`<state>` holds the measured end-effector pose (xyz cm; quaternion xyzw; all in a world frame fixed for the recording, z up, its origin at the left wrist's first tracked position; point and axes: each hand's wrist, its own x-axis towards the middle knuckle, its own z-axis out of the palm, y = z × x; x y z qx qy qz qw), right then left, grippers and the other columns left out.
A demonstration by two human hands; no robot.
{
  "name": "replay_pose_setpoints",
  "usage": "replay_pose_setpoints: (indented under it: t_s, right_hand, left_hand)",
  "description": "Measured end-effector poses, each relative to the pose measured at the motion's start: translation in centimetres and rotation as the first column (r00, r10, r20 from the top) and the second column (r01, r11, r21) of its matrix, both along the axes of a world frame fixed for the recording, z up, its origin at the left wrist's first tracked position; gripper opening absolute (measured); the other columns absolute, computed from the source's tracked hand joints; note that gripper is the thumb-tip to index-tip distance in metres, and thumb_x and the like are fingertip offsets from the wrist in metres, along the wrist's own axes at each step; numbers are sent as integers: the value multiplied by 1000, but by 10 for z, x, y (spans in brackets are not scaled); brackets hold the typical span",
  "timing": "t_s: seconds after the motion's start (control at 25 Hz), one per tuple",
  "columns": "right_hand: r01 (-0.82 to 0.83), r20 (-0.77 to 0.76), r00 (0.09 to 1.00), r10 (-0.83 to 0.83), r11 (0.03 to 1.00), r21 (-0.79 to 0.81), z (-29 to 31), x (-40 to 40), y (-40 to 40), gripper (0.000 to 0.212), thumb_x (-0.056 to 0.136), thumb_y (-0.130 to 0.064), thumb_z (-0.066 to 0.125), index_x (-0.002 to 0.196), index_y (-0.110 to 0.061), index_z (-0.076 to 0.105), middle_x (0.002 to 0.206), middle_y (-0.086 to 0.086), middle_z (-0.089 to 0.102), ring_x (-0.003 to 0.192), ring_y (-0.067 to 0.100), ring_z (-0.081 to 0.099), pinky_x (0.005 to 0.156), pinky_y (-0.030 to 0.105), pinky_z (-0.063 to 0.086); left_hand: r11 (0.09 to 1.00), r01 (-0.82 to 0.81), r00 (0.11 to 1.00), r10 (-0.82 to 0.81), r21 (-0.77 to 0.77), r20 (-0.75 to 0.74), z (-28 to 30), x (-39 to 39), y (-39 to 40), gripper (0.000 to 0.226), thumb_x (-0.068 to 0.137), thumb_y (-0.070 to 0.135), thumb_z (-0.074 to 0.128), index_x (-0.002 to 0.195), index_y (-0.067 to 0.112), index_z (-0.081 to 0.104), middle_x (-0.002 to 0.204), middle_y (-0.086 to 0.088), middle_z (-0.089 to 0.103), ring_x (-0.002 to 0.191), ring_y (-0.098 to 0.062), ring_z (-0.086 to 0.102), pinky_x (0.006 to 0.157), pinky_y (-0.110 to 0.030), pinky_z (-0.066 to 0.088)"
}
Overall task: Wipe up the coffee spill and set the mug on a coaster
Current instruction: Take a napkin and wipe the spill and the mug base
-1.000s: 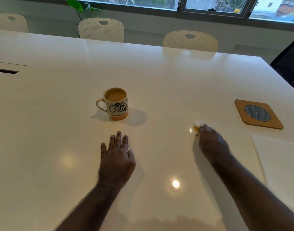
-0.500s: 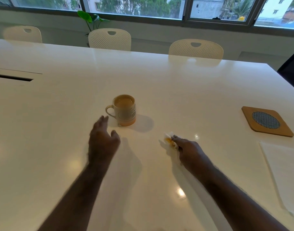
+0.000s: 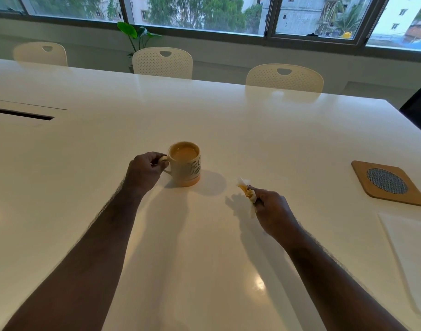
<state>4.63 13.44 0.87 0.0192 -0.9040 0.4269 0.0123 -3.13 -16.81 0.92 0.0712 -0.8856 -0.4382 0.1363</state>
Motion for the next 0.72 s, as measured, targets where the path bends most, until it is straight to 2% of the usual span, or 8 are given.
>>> replay_pose_setpoints:
  t_s: [0.08, 0.16, 0.32, 0.44, 0.56, 0.64, 0.72]
  right_hand:
    - [10, 11, 1000, -10, 1000, 12, -1, -2, 0, 35, 98, -6, 45, 129, -14, 58, 128, 4, 62, 96, 12, 61, 74, 10, 43]
    - [12, 9, 1000, -13, 1000, 19, -1, -4, 1, 36, 98, -4, 44, 129, -15, 59, 128, 3, 62, 101, 12, 61, 77, 9, 44]
    - [9, 23, 1000, -9, 1000, 3, 3, -9, -1, 35, 99, -5, 44, 130, -14, 58, 125, 5, 63, 96, 12, 60, 84, 19, 49]
    - [16, 10, 1000, -17, 1000, 26, 3, -15, -2, 33, 99, -8, 44, 130, -12, 58, 121, 9, 65, 87, 13, 60, 74, 17, 52]
    - [30, 5, 1000, -30, 999, 37, 1, -20, -2, 34, 99, -7, 43, 128, -12, 59, 116, 10, 67, 76, 9, 59, 56, 5, 43]
    - [32, 4, 999, -32, 999, 42, 1, -22, -3, 34, 99, -6, 42, 127, -13, 60, 115, 10, 68, 72, 6, 57, 56, 4, 42]
    - [37, 7, 999, -37, 999, 38, 0, -23, -4, 34, 99, -6, 43, 127, -13, 61, 117, 10, 67, 79, 10, 59, 63, 8, 45]
  left_hand:
    - [998, 14, 1000, -14, 67, -5, -3, -5, -4, 18, 88, 17, 68, 104, 10, 73, 91, -8, 73, 85, -23, 70, 81, -45, 59]
    - [993, 27, 1000, -27, 116, -4, -6, -8, -8, 13, 88, 14, 68, 98, 9, 73, 86, -8, 74, 84, -23, 71, 80, -46, 60]
    - [985, 37, 999, -33, 170, -26, -10, -10, -8, 11, 89, 13, 68, 96, 8, 74, 83, -7, 73, 82, -21, 72, 80, -44, 60]
    - [981, 15, 999, -8, 194, -40, -13, -11, -6, 13, 89, 13, 68, 98, 7, 73, 82, -7, 73, 80, -20, 71, 79, -42, 61]
    - [978, 8, 998, 5, 206, -60, -16, -12, -6, 15, 87, 16, 70, 98, 7, 74, 82, -9, 73, 77, -22, 71, 77, -43, 61]
    - [975, 5, 998, 10, 222, -65, -17, -13, -6, 15, 87, 17, 70, 98, 7, 74, 81, -10, 73, 77, -23, 71, 76, -44, 61]
    - [973, 1, 997, 16, 231, -73, -18, -13, -6, 16, 86, 17, 71, 98, 7, 74, 80, -10, 73, 75, -22, 70, 76, -44, 61]
